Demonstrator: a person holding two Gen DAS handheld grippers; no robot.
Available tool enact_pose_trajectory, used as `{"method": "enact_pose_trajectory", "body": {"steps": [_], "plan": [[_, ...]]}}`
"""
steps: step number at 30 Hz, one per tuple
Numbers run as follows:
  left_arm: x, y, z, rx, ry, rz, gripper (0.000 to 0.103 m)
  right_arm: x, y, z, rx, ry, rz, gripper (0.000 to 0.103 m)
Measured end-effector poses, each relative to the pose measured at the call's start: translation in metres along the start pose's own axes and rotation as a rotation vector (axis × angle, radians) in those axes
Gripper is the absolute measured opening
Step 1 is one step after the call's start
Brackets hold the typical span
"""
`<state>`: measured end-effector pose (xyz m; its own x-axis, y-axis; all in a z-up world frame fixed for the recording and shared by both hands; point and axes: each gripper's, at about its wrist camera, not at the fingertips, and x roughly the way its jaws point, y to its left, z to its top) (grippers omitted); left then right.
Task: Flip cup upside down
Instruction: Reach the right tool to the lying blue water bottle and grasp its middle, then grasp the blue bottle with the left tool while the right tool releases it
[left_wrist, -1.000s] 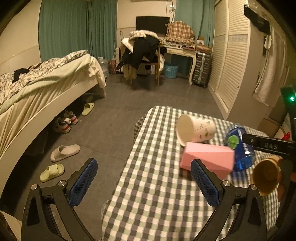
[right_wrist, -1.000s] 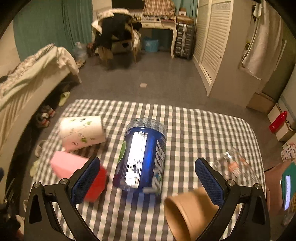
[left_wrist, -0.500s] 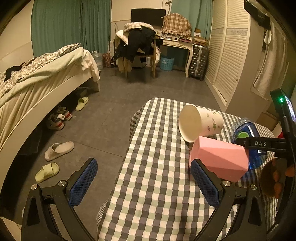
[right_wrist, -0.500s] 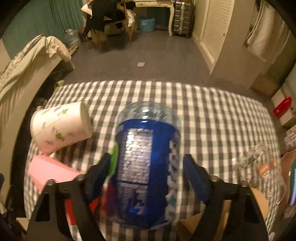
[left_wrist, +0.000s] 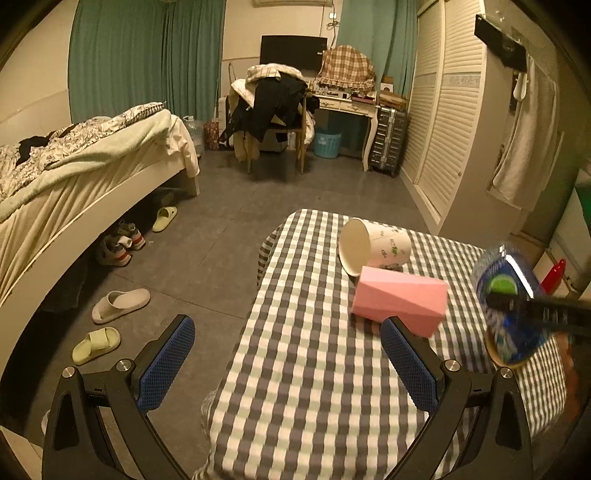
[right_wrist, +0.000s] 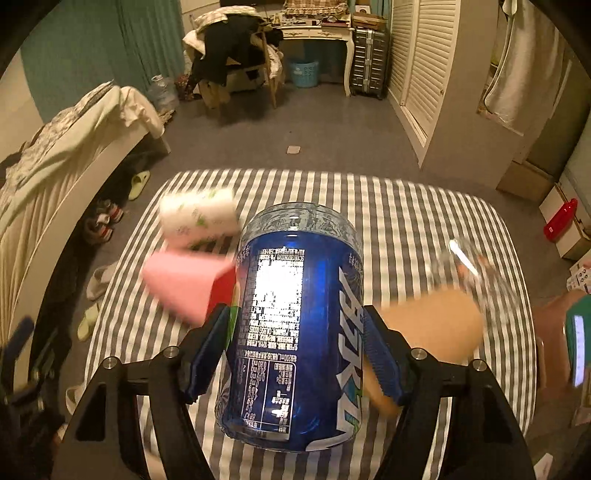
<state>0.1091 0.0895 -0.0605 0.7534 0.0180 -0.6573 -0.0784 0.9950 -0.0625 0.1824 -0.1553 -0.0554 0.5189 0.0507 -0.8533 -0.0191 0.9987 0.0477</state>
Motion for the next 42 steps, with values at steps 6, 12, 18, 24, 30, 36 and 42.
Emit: {"method": "enact_pose_trajectory", "body": {"steps": [6, 12, 18, 24, 30, 36, 42], "plan": [[-0.019, 0.009, -0.016, -0.002, 0.011, 0.019, 0.103, -0.001, 0.02, -0.053, -0.041, 0.072, 0.029, 0.07], [-0.034, 0.019, -0.029, -0.003, 0.02, 0.062, 0.103, 0.017, 0.032, -0.08, -0.081, 0.092, 0.0, 0.07], [-0.038, 0.014, -0.035, -0.024, 0.021, 0.076, 0.103, 0.028, 0.029, -0.08, -0.09, 0.072, 0.01, 0.071], [-0.037, -0.003, -0.032, -0.018, 0.026, 0.07, 0.103, 0.024, 0.021, -0.072, -0.09, 0.061, 0.094, 0.081], [-0.029, -0.034, -0.019, -0.003, 0.085, 0.016, 0.103, -0.05, -0.024, -0.056, -0.094, -0.135, 0.117, 0.093], [-0.009, -0.094, 0.001, 0.068, 0.169, -0.109, 0.103, -0.074, -0.083, -0.058, -0.022, -0.219, 0.055, 0.093], [0.042, -0.142, 0.007, 0.088, 0.329, -0.147, 0.103, -0.05, -0.127, -0.07, 0.017, -0.175, 0.068, 0.093]]}}
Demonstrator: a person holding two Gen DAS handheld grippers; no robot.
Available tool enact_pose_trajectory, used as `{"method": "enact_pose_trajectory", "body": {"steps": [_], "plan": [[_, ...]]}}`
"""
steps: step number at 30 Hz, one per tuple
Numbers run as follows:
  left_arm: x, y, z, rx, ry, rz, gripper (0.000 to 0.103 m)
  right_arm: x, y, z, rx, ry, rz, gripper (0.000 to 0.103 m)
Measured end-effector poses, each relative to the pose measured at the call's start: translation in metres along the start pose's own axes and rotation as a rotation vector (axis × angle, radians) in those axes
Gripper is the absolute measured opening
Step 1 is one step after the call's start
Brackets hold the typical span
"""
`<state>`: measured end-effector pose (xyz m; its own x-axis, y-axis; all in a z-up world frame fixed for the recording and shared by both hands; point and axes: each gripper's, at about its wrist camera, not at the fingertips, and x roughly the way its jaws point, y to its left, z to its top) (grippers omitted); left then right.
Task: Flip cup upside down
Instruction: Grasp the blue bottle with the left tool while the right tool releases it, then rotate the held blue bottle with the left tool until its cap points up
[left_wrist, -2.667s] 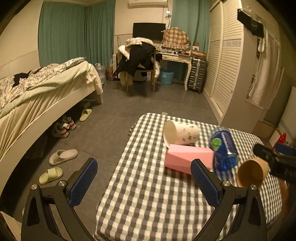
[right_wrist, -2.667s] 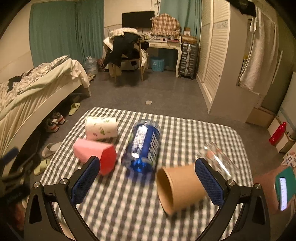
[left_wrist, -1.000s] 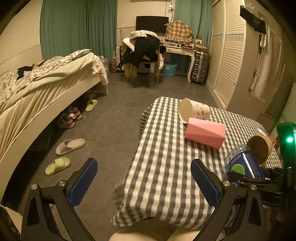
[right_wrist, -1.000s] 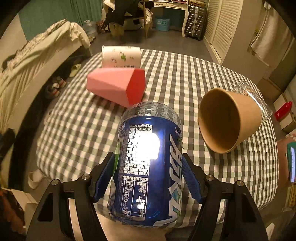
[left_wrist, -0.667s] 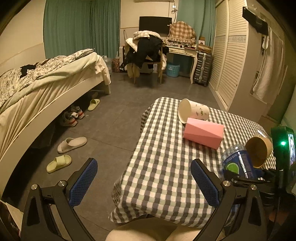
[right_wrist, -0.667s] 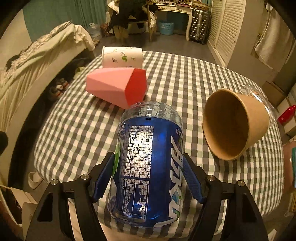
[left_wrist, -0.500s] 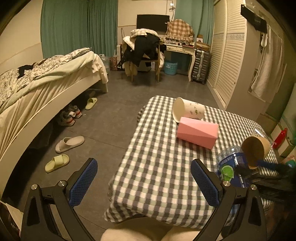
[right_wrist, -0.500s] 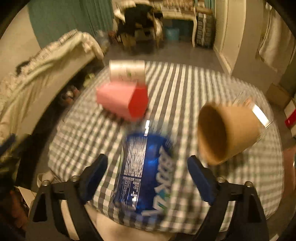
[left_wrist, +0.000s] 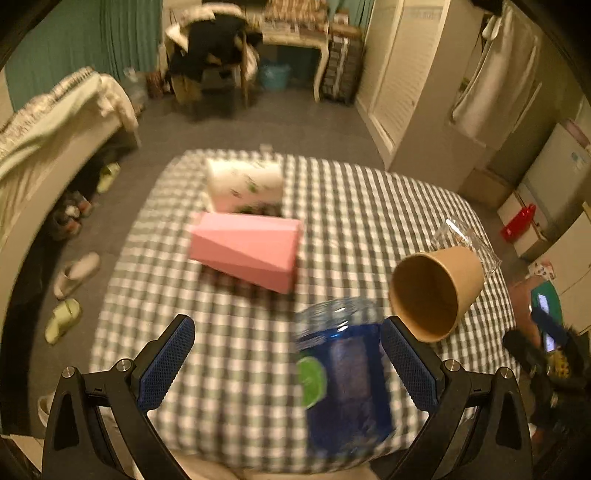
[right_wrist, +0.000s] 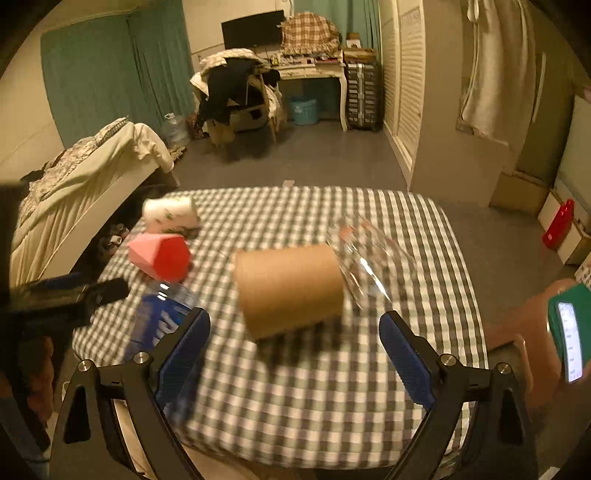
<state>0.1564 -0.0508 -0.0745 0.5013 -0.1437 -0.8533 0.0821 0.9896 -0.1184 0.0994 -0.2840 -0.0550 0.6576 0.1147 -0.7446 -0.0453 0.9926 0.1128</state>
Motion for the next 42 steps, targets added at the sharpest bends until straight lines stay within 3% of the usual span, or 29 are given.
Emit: {"method": "enact_pose_trajectory", "body": {"steps": [5, 11, 13, 14, 17, 22, 28, 33, 42], "plan": [[0.042, -0.018, 0.009, 0.02, 0.143, 0.005, 0.103, 0.021, -0.035, -0.01, 0.055, 0.042, 0.021, 0.093], [0.059, -0.03, 0.01, 0.066, 0.211, 0.031, 0.101, 0.03, -0.067, -0.014, 0.109, 0.032, 0.043, 0.093], [0.065, -0.033, 0.011, 0.073, 0.232, 0.019, 0.091, 0.03, -0.071, -0.014, 0.116, 0.026, 0.051, 0.093], [0.067, -0.034, 0.011, 0.076, 0.244, 0.011, 0.08, 0.03, -0.073, -0.014, 0.122, 0.017, 0.05, 0.093], [0.071, -0.034, 0.013, 0.063, 0.258, -0.012, 0.075, 0.025, -0.079, -0.015, 0.156, -0.012, 0.047, 0.093], [0.052, -0.039, 0.018, 0.095, 0.187, -0.001, 0.075, 0.016, -0.087, -0.013, 0.19, -0.043, 0.031, 0.093], [0.017, -0.041, 0.025, 0.102, -0.01, 0.041, 0.075, 0.009, -0.082, -0.013, 0.182, -0.051, 0.022, 0.093], [0.005, -0.05, 0.016, 0.124, -0.107, 0.063, 0.075, 0.007, -0.075, -0.018, 0.174, -0.048, 0.021, 0.093], [-0.012, -0.059, -0.015, 0.151, -0.177, 0.092, 0.075, 0.003, -0.067, -0.018, 0.156, -0.04, 0.005, 0.093]]}}
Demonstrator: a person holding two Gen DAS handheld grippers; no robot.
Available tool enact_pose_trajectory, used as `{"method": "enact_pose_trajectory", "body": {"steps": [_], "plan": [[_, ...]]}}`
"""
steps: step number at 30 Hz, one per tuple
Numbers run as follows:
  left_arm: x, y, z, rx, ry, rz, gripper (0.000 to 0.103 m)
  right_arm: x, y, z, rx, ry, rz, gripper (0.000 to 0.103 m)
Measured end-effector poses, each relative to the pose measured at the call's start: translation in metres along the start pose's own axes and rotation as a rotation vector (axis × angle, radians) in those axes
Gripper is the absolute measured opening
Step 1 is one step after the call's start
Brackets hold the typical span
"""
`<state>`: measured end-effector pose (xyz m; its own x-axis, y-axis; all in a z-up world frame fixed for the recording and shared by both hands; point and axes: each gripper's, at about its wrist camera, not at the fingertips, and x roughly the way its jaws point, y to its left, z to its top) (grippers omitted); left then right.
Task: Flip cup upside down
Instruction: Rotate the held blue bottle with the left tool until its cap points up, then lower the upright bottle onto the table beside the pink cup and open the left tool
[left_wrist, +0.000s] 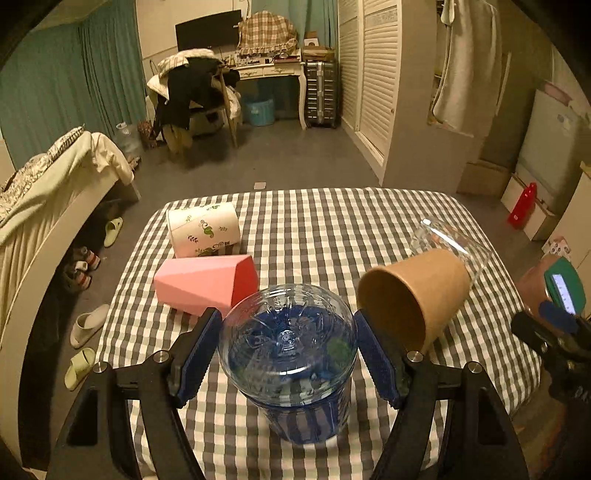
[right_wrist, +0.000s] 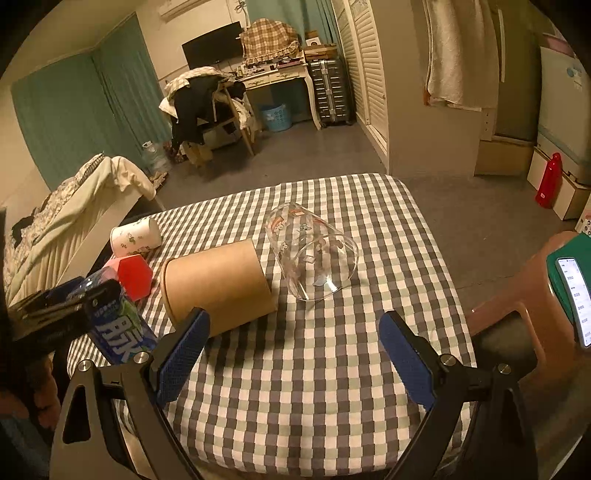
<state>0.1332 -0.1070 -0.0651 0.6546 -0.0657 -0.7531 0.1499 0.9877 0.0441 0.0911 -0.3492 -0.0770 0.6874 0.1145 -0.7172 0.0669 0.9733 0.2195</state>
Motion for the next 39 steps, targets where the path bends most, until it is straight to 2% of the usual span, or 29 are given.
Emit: {"method": "enact_pose_trajectory", "body": {"steps": [7, 10, 12, 17, 29, 39], "plan": [[-0.013, 0.001, -0.014, 0.002, -0.006, 0.001, 0.075, -0.001, 0.006, -0.001, -0.009, 0.007, 0.001, 0.093], [-0.013, 0.003, -0.014, -0.002, -0.008, -0.006, 0.078, -0.003, 0.011, -0.002, -0.016, 0.008, 0.004, 0.093], [-0.013, 0.003, -0.014, -0.007, -0.009, -0.018, 0.085, -0.004, 0.012, -0.002, -0.02, 0.009, 0.005, 0.093], [-0.021, 0.002, -0.009, -0.015, -0.046, -0.037, 0.085, -0.012, 0.015, -0.003, -0.029, 0.002, -0.003, 0.093], [-0.076, 0.016, 0.006, -0.037, -0.218, -0.073, 0.085, -0.059, 0.03, 0.004, -0.073, -0.092, -0.035, 0.093], [-0.136, 0.059, -0.017, -0.122, -0.349, -0.046, 0.085, -0.118, 0.065, 0.002, -0.139, -0.217, -0.027, 0.093]]}}
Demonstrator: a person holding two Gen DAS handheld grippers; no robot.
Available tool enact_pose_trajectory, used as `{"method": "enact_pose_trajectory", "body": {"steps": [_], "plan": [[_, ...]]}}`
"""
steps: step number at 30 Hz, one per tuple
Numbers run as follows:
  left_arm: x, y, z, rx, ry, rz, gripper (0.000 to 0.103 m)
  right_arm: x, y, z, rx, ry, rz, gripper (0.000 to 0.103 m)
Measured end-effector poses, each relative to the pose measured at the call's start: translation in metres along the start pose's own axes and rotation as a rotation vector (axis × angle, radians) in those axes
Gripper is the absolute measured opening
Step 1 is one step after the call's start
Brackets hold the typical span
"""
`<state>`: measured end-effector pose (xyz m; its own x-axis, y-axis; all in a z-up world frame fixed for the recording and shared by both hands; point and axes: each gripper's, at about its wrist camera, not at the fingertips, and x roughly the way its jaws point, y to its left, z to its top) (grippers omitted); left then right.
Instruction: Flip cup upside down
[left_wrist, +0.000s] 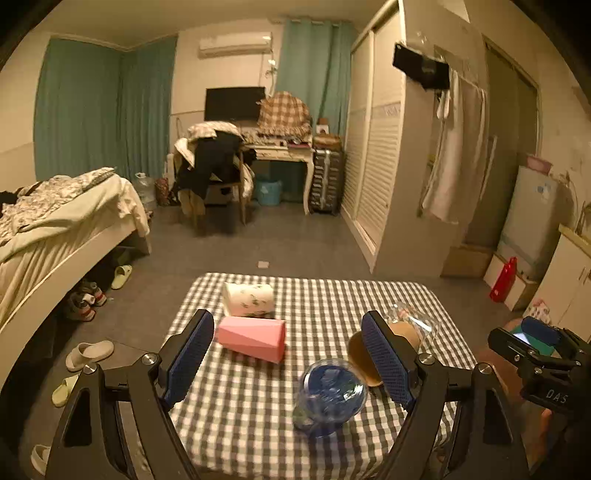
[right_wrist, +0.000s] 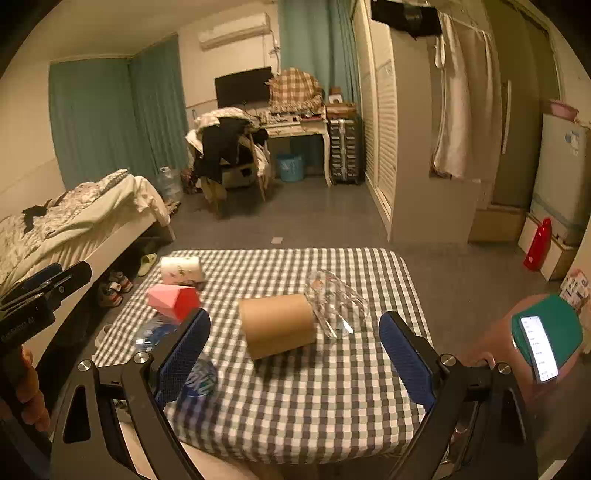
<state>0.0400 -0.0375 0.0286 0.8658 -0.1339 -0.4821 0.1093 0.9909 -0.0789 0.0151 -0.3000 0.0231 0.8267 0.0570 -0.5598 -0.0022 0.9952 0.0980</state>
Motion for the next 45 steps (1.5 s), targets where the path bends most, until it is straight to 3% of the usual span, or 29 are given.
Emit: {"method": "enact_pose_trajectory", "body": {"steps": [10, 15, 35, 39, 45], "plan": [[-0.05, 0.026, -0.021, -0.033, -0.054, 0.017, 0.085, -0.046, 0.041, -0.016, -0.063, -0.067, 0.015, 0.093], [-0.057, 0.035, -0.033, -0.046, -0.049, 0.018, 0.085, -0.053, 0.055, -0.027, -0.089, -0.08, 0.015, 0.093], [-0.035, 0.041, -0.081, -0.02, 0.004, 0.058, 0.085, -0.016, 0.054, -0.063, -0.094, 0.004, -0.01, 0.093], [-0.035, 0.039, -0.081, -0.02, -0.005, 0.056, 0.099, -0.014, 0.054, -0.064, -0.09, 0.012, -0.007, 0.093], [-0.037, 0.037, -0.078, -0.011, -0.025, 0.07, 0.103, -0.009, 0.054, -0.065, -0.087, 0.019, -0.011, 0.098]]}}
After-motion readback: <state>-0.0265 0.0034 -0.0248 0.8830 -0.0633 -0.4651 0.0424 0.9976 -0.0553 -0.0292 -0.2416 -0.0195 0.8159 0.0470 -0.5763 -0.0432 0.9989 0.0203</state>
